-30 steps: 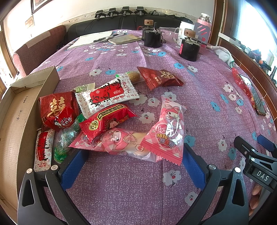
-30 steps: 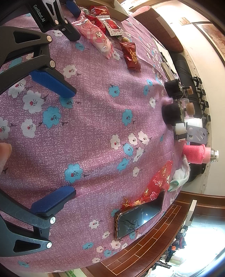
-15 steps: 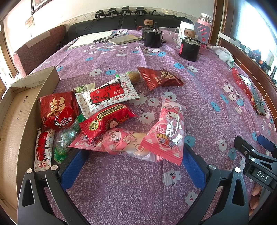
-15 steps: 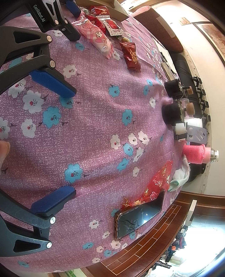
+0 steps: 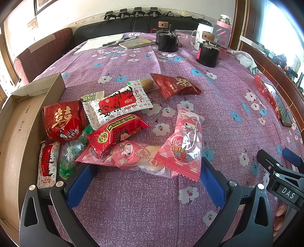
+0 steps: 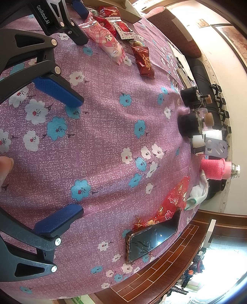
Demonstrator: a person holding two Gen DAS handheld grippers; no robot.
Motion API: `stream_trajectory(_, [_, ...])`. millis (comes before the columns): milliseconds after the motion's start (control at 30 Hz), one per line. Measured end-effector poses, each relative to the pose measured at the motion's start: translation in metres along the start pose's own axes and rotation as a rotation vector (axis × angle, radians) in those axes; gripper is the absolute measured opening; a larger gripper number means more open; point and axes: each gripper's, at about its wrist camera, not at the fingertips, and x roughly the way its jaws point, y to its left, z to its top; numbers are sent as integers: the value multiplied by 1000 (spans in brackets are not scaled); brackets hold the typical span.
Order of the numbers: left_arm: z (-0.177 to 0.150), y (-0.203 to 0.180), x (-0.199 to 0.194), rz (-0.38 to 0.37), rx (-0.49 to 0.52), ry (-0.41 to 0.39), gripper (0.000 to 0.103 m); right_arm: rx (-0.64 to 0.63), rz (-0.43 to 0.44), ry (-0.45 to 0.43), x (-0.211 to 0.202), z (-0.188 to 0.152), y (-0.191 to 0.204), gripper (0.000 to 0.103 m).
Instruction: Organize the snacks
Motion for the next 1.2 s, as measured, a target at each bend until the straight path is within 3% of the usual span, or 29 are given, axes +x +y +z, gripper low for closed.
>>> stream_trajectory(833, [-1, 0, -1, -3, 6, 6, 103, 0, 0, 0, -1, -1, -1, 103])
stream_trajectory(1200, [-2, 1, -4, -61, 77, 65, 103, -14, 18, 3, -2, -2, -2, 103])
